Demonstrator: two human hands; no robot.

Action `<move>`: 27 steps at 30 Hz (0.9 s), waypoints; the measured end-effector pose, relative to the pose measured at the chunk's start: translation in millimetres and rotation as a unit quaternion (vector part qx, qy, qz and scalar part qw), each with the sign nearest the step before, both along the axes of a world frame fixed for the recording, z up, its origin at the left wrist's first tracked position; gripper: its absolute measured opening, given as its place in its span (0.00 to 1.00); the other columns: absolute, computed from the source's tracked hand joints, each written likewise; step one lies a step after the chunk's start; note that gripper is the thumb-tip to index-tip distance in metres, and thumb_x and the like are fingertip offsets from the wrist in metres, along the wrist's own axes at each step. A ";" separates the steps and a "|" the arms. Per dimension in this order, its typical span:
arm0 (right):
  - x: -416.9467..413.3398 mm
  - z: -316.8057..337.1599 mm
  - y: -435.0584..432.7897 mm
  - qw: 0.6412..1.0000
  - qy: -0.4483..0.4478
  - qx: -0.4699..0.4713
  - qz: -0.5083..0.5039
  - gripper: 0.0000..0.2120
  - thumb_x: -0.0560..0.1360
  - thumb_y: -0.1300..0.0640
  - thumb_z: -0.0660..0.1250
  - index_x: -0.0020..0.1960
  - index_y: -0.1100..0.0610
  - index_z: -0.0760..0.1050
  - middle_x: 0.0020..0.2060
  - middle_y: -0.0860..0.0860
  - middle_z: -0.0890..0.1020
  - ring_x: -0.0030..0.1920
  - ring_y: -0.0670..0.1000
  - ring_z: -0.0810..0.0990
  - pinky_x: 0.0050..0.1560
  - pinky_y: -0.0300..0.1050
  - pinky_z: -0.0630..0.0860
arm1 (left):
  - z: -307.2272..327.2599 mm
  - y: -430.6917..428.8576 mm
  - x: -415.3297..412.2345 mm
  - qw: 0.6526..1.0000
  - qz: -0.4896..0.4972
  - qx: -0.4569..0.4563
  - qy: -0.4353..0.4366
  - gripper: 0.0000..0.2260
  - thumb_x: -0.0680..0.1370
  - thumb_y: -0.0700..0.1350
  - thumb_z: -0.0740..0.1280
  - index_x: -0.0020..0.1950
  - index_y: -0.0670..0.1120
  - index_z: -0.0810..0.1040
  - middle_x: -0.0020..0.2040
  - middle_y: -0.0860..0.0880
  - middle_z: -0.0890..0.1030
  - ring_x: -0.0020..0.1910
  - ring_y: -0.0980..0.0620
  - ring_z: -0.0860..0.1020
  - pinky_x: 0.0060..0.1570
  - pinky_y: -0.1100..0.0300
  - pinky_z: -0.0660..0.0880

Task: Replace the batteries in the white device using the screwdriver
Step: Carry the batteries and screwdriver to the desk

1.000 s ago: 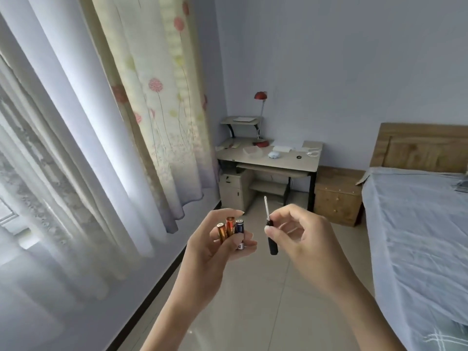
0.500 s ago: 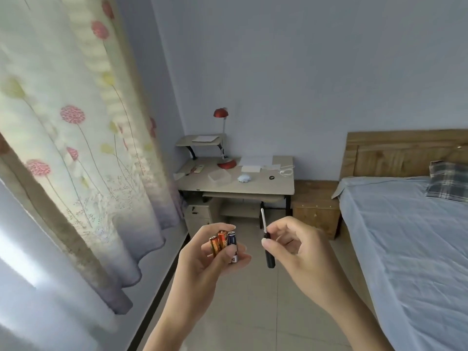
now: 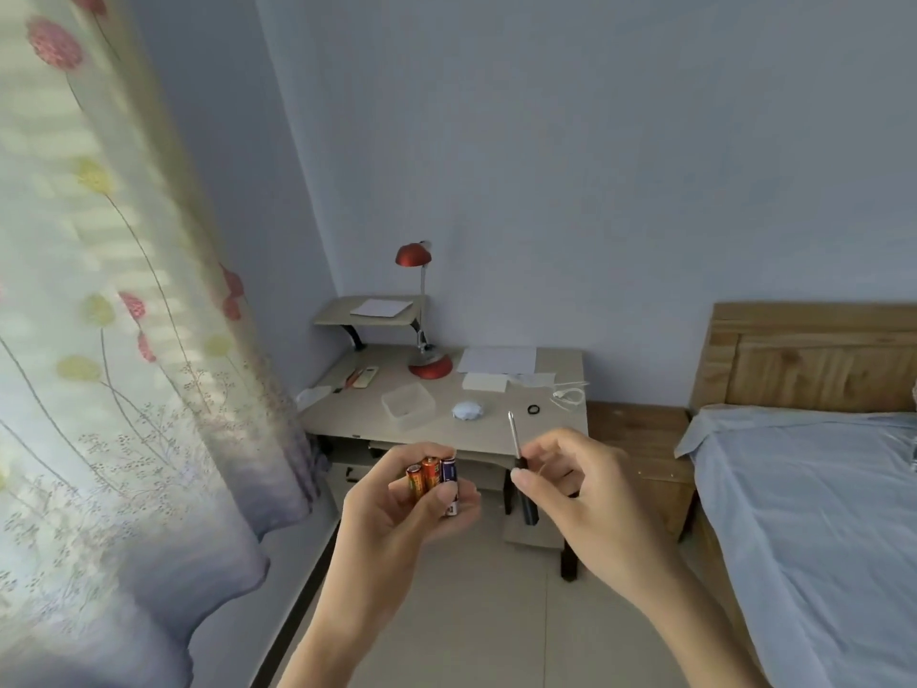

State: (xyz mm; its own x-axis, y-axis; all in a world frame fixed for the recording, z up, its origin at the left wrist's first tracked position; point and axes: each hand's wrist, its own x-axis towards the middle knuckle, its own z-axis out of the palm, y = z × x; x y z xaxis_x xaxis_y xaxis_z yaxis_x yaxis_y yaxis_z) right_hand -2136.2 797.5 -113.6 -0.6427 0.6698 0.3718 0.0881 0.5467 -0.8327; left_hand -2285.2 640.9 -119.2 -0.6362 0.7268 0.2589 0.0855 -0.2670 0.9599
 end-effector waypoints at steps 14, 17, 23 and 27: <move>-173.4 -12.6 190.0 0.999 -0.003 0.001 -0.045 0.07 0.77 0.56 0.77 0.51 0.47 0.82 0.44 0.38 0.85 0.44 0.44 0.85 0.44 0.35 0.80 | -2.5 204.2 -191.4 0.998 -0.060 -0.019 -0.010 0.10 0.80 0.31 0.68 0.62 0.37 0.79 0.48 0.32 0.85 0.53 0.34 0.86 0.53 0.45 0.85; -214.3 -7.0 228.2 0.998 0.000 -0.006 -0.058 0.07 0.77 0.58 0.77 0.50 0.47 0.82 0.43 0.38 0.85 0.43 0.44 0.85 0.43 0.34 0.79 | 5.5 245.9 -238.5 0.998 -0.068 -0.010 -0.011 0.11 0.80 0.30 0.68 0.62 0.36 0.79 0.48 0.30 0.84 0.51 0.32 0.85 0.53 0.45 0.85; -267.0 -18.1 294.5 0.994 0.017 -0.031 -0.103 0.07 0.77 0.58 0.77 0.49 0.48 0.82 0.41 0.39 0.86 0.41 0.45 0.85 0.41 0.36 0.80 | 4.8 326.1 -313.1 0.995 -0.092 -0.026 0.006 0.12 0.81 0.30 0.68 0.64 0.36 0.79 0.49 0.33 0.86 0.50 0.35 0.86 0.53 0.47 0.85; -287.3 -31.4 349.3 0.991 -0.003 -0.043 -0.123 0.06 0.77 0.57 0.77 0.49 0.48 0.82 0.42 0.40 0.86 0.41 0.45 0.85 0.41 0.39 0.82 | -12.6 387.5 -344.0 0.993 -0.107 -0.049 -0.004 0.11 0.81 0.32 0.69 0.63 0.38 0.80 0.49 0.34 0.86 0.50 0.34 0.86 0.53 0.45 0.85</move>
